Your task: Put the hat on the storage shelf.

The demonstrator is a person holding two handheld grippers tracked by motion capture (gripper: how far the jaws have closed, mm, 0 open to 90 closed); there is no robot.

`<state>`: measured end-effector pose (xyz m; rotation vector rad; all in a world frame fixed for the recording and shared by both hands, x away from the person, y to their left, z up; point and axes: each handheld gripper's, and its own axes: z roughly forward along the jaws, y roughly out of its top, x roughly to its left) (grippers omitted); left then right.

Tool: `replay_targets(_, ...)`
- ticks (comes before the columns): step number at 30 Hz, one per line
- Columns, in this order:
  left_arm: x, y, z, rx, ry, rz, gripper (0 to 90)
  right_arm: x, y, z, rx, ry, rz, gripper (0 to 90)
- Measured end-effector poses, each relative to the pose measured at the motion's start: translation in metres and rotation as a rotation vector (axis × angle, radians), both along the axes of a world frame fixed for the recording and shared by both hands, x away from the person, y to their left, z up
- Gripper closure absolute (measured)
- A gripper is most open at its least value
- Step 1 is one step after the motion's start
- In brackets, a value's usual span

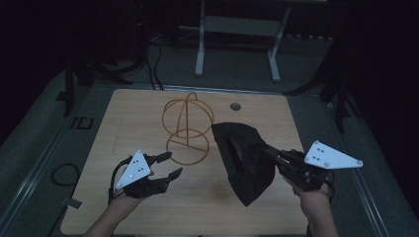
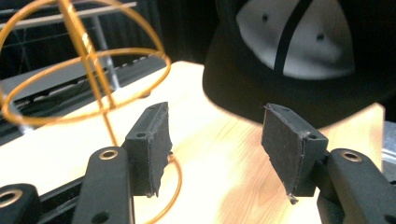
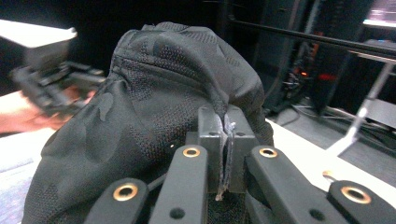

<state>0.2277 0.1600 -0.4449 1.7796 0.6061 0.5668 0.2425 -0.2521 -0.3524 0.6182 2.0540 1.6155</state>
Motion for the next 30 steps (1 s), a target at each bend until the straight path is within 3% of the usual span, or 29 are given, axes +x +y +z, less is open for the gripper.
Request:
replay_targets(8,0.0,0.012,-0.023,0.007,0.048,0.072,28.3,0.026,0.002,0.009,0.017,-0.005,-0.089,88.1)
replay_targets(13,0.0,0.016,-0.039,0.01,0.08,0.097,18.2,0.041,0.008,0.016,0.034,-0.011,-0.114,88.1)
replay_targets(19,-0.002,0.018,-0.058,0.017,0.135,0.098,3.4,0.058,0.024,0.025,0.012,-0.025,-0.141,88.1)
replay_targets(27,-0.012,0.025,-0.076,-0.017,0.14,0.148,1.6,0.083,0.043,0.04,0.013,-0.03,-0.175,88.1)
replay_targets(30,-0.016,0.027,-0.078,-0.023,0.117,0.168,1.7,0.092,0.054,0.045,0.009,-0.03,-0.181,88.1)
